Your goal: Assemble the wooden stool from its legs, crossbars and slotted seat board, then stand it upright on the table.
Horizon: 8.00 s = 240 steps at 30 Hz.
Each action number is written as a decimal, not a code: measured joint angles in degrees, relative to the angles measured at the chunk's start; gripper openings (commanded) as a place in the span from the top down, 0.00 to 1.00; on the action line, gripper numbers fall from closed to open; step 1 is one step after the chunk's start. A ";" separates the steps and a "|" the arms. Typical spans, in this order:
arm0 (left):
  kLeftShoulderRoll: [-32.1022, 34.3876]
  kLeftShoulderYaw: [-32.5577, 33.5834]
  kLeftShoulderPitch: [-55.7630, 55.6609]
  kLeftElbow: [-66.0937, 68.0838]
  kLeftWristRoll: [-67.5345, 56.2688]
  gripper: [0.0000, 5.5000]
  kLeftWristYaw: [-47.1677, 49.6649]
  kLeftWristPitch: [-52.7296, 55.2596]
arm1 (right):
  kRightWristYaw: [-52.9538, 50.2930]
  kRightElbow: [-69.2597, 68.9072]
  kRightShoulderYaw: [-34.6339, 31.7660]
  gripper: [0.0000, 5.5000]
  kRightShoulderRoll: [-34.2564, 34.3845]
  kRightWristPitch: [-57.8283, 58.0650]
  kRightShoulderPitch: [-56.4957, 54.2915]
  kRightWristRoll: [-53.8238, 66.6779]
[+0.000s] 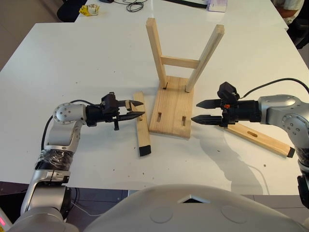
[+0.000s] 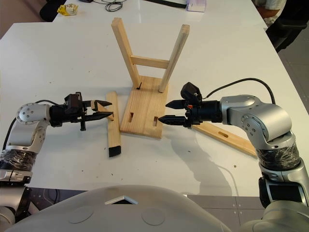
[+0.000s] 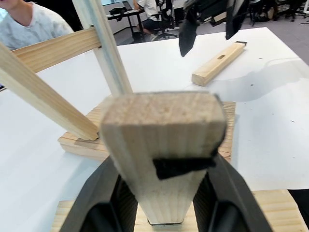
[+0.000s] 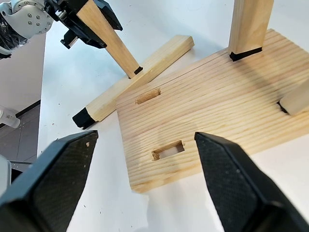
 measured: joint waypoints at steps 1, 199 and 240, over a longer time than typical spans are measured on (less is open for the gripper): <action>-0.05 -0.06 0.12 -0.31 0.05 0.76 0.65 0.32 | 0.12 0.08 0.00 0.33 -0.01 0.00 -0.02 0.00; 8.87 -8.85 21.78 -45.56 -19.30 0.42 49.85 45.04 | -6.03 -0.64 -9.30 0.32 0.56 -1.16 2.72 1.45; 4.08 10.77 9.49 -43.00 -30.58 0.30 59.02 81.04 | -9.44 -2.72 -9.97 0.32 2.48 -1.32 5.49 1.52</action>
